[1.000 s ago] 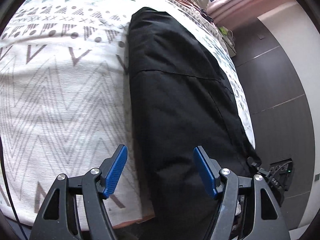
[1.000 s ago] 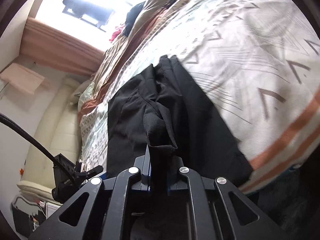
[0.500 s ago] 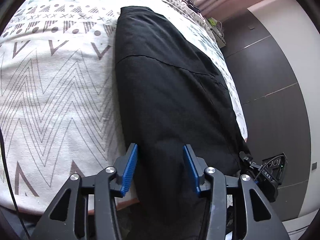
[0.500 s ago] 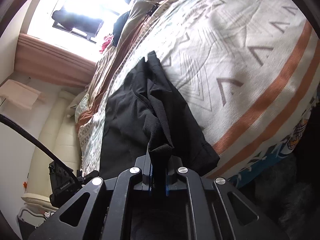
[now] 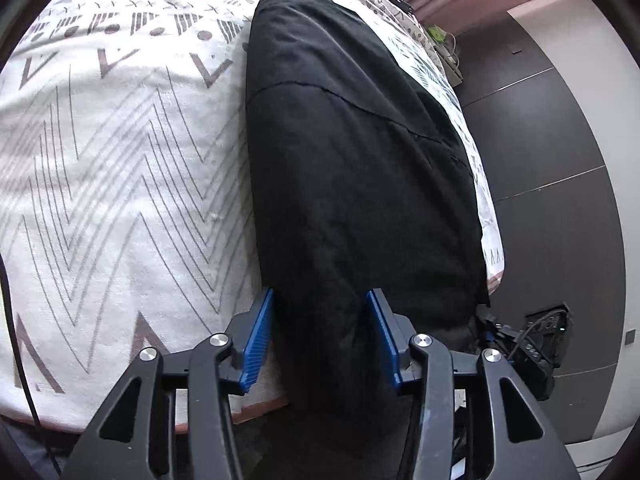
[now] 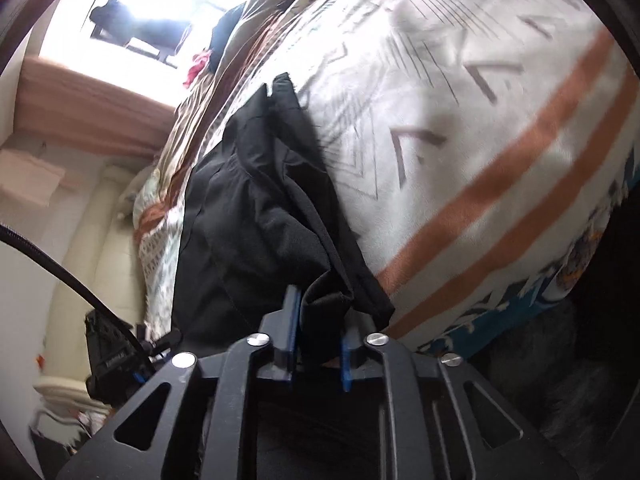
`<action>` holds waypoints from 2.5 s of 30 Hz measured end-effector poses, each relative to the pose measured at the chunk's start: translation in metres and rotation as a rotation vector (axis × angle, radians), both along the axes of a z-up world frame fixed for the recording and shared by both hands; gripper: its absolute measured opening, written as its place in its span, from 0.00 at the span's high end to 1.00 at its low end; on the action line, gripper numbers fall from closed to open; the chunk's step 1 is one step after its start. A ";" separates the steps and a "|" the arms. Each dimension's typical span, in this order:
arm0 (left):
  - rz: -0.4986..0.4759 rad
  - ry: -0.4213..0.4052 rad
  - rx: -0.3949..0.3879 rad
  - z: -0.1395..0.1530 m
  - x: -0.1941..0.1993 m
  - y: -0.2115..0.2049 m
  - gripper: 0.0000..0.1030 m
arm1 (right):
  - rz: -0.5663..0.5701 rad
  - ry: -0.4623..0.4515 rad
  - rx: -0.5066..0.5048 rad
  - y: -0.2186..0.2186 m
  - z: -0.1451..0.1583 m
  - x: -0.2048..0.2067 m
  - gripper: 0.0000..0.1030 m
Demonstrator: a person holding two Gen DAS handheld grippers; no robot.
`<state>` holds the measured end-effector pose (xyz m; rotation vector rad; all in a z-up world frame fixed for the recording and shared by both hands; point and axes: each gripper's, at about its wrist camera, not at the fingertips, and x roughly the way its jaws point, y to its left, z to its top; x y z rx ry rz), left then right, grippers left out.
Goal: Fold large clothes
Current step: 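Close both tools on the end of the folded black jacket, then lift the folded jacket off the bed with both tools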
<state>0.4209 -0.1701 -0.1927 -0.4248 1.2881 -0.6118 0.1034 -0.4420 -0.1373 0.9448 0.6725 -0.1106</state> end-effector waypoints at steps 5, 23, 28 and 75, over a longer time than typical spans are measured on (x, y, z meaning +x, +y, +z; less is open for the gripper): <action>0.040 -0.030 -0.010 0.007 0.014 0.008 0.34 | -0.008 -0.022 -0.074 -0.014 0.025 -0.007 0.22; 0.130 -0.041 -0.006 -0.004 0.094 -0.001 0.34 | 0.293 0.061 0.044 -0.080 0.008 0.143 0.22; 0.141 -0.048 -0.004 -0.009 0.113 -0.011 0.40 | 0.393 0.036 0.089 -0.088 0.005 0.176 0.22; 0.291 -0.459 -0.178 0.181 0.054 0.138 0.75 | 0.663 -0.373 -0.282 0.132 0.227 0.136 0.88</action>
